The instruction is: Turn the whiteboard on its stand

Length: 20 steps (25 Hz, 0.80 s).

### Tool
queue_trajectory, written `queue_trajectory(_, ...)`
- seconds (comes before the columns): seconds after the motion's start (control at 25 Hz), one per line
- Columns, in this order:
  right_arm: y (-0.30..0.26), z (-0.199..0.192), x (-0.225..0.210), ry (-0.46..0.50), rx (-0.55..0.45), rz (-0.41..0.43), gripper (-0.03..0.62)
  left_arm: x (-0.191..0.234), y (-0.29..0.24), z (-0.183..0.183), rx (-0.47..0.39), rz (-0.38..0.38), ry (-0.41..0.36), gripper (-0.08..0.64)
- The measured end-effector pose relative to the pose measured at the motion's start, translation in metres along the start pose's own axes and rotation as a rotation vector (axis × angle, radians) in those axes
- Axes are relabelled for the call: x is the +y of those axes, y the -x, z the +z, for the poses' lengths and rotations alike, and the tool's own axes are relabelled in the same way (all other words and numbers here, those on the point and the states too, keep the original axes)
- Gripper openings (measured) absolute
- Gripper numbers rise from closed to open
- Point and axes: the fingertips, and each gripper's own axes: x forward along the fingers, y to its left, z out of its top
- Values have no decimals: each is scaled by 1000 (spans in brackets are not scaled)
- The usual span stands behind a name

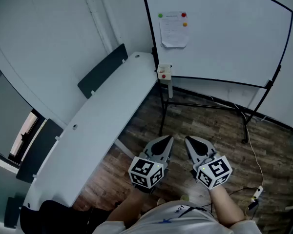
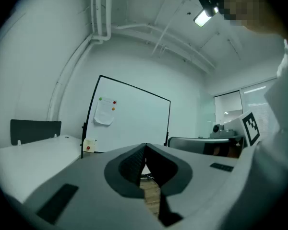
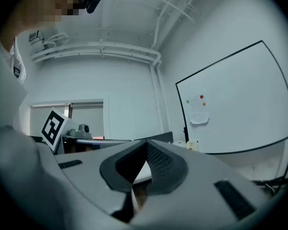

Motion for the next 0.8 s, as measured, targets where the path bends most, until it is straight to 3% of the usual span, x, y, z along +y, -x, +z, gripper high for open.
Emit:
queue_trajectory(0.36, 14, -3, -18, -40, -10, 21, 14, -14, -14, -9, 15, 5, 2, 12)
queue_trajectory(0.8, 23, -6, -50, -79, -27, 57, 15, 8, -27, -8, 11, 94, 1, 12)
